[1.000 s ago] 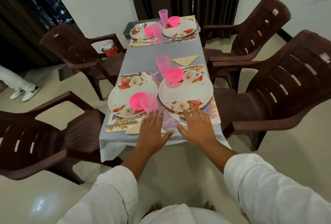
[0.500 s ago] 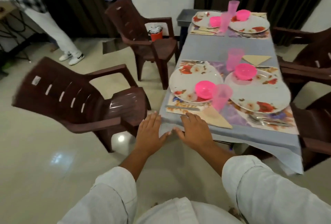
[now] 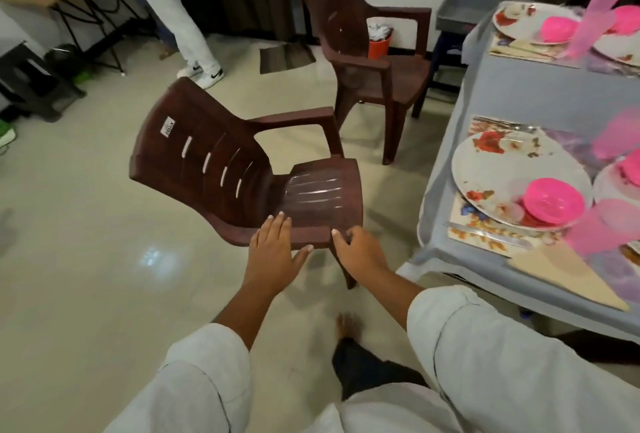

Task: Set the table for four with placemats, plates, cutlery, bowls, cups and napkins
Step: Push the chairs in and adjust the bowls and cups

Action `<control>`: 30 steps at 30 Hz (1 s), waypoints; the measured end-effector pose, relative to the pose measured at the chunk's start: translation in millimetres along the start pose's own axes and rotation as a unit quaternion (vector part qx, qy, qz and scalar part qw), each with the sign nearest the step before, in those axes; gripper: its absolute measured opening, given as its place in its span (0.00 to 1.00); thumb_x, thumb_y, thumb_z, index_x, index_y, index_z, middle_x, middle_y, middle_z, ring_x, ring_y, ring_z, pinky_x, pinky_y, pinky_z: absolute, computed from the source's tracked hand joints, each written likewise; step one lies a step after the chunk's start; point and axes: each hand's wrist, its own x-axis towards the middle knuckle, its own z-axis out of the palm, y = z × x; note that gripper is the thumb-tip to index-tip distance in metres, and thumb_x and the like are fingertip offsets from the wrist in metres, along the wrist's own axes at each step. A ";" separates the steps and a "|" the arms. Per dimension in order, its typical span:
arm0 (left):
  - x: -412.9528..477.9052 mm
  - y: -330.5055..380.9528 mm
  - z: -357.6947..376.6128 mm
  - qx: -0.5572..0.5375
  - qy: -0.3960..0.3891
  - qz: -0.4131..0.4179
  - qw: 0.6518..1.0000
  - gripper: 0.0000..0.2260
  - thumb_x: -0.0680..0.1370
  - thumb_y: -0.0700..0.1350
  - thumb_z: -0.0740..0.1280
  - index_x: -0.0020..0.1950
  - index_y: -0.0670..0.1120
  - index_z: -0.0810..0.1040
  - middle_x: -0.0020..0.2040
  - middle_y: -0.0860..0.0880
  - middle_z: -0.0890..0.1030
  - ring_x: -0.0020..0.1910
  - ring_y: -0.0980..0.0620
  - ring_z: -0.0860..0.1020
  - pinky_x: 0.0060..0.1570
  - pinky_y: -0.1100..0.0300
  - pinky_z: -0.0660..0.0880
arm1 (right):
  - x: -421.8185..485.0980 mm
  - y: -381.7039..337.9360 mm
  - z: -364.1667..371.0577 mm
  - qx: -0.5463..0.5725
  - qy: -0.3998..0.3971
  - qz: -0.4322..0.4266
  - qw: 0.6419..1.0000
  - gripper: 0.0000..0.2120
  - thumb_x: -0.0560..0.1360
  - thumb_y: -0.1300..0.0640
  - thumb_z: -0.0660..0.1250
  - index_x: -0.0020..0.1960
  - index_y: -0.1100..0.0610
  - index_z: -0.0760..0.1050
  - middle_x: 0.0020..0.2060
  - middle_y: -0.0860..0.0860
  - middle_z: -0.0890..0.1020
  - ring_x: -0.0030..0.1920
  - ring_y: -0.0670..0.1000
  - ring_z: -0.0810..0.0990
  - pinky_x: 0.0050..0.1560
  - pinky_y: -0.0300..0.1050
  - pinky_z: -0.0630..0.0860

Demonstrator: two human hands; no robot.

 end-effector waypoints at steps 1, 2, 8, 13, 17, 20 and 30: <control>17.5 -11.7 -4.6 0.002 -0.004 0.000 1.000 0.36 0.80 0.67 0.56 0.81 0.45 0.59 0.81 0.46 0.59 0.81 0.46 0.54 0.77 0.46 0.56 | 18.4 -10.9 9.1 0.026 -0.007 0.030 0.999 0.26 0.80 0.36 0.58 0.63 0.56 0.74 0.59 0.55 0.80 0.57 0.58 0.79 0.54 0.49 0.75; 33.0 -20.5 -8.0 0.011 -0.007 0.002 1.000 0.36 0.80 0.66 0.56 0.81 0.45 0.59 0.81 0.46 0.59 0.81 0.46 0.54 0.77 0.46 0.56 | 35.2 -18.0 18.3 0.052 -0.012 0.060 0.997 0.26 0.80 0.36 0.58 0.63 0.57 0.74 0.60 0.56 0.80 0.58 0.59 0.79 0.54 0.49 0.74; 133.3 -85.6 -29.6 0.065 -0.037 0.019 0.997 0.35 0.81 0.66 0.55 0.81 0.45 0.60 0.81 0.46 0.59 0.81 0.46 0.54 0.77 0.47 0.57 | 122.4 -64.0 61.7 0.128 -0.039 0.204 0.970 0.30 0.81 0.38 0.59 0.70 0.61 0.73 0.66 0.59 0.78 0.66 0.62 0.76 0.63 0.50 0.72; 223.3 -143.9 -52.5 0.102 -0.049 0.046 0.993 0.36 0.80 0.66 0.58 0.80 0.43 0.62 0.80 0.43 0.61 0.80 0.43 0.57 0.76 0.44 0.59 | 160.3 -91.9 86.8 0.156 -0.051 0.275 0.948 0.34 0.80 0.36 0.59 0.74 0.62 0.69 0.69 0.60 0.76 0.67 0.65 0.75 0.68 0.56 0.73; 293.4 -179.8 -64.4 0.141 -0.073 0.089 0.983 0.37 0.80 0.67 0.56 0.81 0.44 0.58 0.82 0.44 0.57 0.81 0.44 0.52 0.77 0.45 0.55 | 180.3 -115.2 102.0 0.167 -0.026 0.314 0.934 0.33 0.80 0.37 0.60 0.73 0.61 0.69 0.68 0.60 0.76 0.67 0.64 0.75 0.68 0.56 0.72; 353.8 -207.0 -64.6 0.158 -0.073 0.136 0.975 0.37 0.80 0.67 0.57 0.81 0.44 0.58 0.82 0.44 0.57 0.81 0.43 0.52 0.77 0.43 0.55 | 199.8 -135.6 122.0 0.185 -0.006 0.350 0.918 0.33 0.81 0.38 0.60 0.74 0.62 0.67 0.71 0.59 0.74 0.70 0.64 0.72 0.71 0.57 0.67; 495.7 -305.2 -79.0 0.259 -0.196 0.318 0.891 0.41 0.77 0.67 0.63 0.81 0.45 0.53 0.81 0.42 0.56 0.79 0.39 0.56 0.75 0.40 0.58 | 205.8 -270.8 212.9 0.343 0.174 0.458 0.801 0.35 0.80 0.38 0.63 0.76 0.62 0.64 0.72 0.60 0.72 0.71 0.63 0.71 0.70 0.53 0.69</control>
